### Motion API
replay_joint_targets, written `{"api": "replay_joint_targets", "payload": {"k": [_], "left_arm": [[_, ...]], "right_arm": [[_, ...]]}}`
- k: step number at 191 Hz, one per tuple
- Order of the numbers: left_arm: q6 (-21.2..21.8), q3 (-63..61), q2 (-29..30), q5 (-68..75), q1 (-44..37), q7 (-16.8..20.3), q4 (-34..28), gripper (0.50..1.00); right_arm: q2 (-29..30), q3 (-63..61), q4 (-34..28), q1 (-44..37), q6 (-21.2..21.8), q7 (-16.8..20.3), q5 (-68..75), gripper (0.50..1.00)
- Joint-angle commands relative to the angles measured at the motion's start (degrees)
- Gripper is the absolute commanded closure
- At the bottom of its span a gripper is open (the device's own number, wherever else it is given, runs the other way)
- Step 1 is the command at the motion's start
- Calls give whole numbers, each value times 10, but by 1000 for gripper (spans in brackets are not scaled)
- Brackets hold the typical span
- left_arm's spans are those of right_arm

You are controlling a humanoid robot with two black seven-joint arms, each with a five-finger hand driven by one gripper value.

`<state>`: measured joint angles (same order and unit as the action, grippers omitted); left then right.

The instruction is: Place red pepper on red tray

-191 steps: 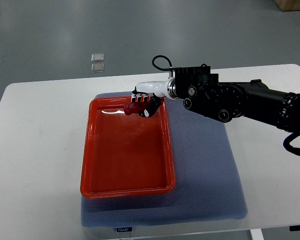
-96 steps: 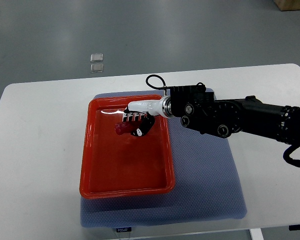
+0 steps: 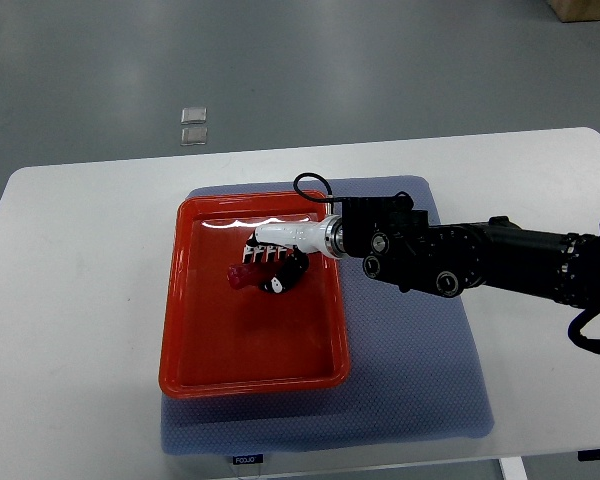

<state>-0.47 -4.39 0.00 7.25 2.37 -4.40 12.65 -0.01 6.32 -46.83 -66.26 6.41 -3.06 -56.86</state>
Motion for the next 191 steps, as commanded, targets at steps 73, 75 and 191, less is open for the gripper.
{"api": "replay_joint_targets", "payload": {"k": [73,75,191], "left_arm": [[-1,0,0,0,0,0,0,500],[-1,0,0,0,0,0,0,500],[-1,0,0,0,0,0,0,500]], "right_arm": [[0,-3,-5,-7,0,-6,17,732],[0,-4,-5,-6,1,-6,18,726],[0,-229,13,11,-1,-19,125,685]]}}
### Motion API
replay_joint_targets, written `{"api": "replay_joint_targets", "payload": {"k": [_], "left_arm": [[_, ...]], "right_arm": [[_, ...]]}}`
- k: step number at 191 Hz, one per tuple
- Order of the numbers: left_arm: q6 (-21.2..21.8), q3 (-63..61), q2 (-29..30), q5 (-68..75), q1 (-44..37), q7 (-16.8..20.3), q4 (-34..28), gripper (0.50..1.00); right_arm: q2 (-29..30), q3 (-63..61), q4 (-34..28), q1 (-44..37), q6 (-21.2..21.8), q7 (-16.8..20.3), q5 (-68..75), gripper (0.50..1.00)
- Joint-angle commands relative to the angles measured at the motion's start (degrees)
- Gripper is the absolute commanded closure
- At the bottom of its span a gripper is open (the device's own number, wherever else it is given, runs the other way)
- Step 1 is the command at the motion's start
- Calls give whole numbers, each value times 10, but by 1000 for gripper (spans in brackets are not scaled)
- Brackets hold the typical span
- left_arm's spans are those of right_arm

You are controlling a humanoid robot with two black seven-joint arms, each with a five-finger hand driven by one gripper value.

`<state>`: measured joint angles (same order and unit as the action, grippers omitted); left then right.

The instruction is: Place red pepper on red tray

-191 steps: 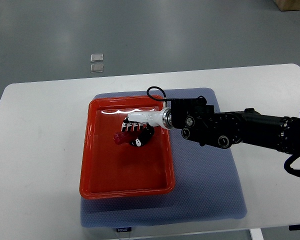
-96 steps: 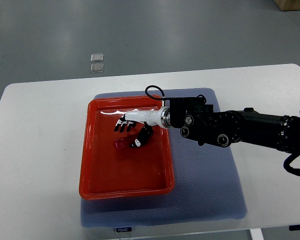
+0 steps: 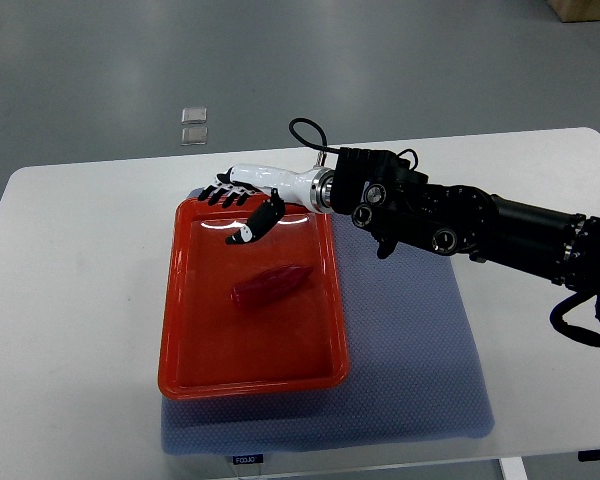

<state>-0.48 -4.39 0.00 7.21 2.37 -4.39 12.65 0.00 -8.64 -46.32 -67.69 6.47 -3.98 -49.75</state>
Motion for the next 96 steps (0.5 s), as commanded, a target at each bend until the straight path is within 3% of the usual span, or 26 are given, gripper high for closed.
{"api": "replay_joint_targets", "payload": {"k": [1,29,51,96], "left_arm": [[0,0,0,1,0,0,0,500],[0,1,0,0,0,0,0,500],[0,1,0,0,0,0,0,500],[-3,-1,0,1,0,0,4,500]], "right_arm": [[0,-92,8,32,-1,-10,62,685],[0,-273,11,121,-1,-20,163,683],[0,-445,8,215,6,-55,222,677],[0,-542,21,284,5,-63,331,601]]}}
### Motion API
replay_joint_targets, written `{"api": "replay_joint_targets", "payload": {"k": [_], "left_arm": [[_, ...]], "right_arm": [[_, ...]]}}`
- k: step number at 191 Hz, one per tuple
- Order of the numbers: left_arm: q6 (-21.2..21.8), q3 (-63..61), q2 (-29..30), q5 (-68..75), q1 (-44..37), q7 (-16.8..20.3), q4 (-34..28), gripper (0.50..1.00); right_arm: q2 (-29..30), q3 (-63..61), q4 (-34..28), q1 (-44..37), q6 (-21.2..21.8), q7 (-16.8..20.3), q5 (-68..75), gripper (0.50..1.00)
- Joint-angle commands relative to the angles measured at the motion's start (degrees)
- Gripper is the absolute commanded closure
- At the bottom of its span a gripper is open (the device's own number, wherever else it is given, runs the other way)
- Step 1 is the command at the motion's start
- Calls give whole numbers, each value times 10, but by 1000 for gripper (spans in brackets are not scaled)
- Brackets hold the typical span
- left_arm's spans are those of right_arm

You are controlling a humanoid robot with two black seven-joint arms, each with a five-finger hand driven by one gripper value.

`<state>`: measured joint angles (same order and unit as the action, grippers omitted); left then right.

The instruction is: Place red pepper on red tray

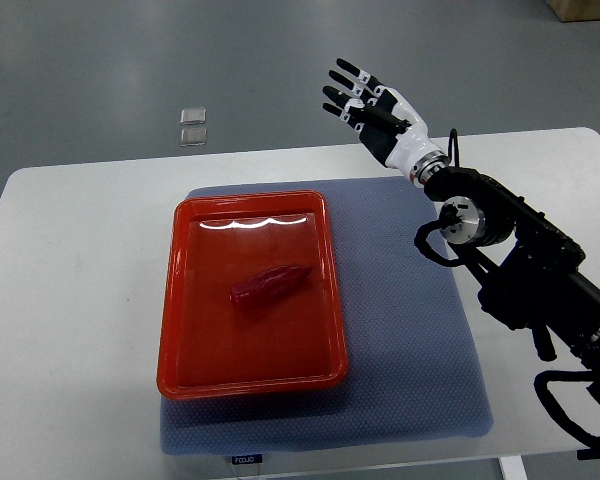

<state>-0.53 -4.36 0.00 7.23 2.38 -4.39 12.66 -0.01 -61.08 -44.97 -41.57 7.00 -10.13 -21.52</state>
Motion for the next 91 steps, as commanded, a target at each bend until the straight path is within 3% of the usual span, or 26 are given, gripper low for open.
{"api": "replay_joint_targets", "payload": {"k": [1,91], "left_arm": [[-3,-1,0,1,0,0,5,500],[-3,-1,0,0,0,0,12,500]], "right_arm": [[0,-18,9,25,-1,-1,54,597],[0,-20,20,54,0,-1,109,583]]}}
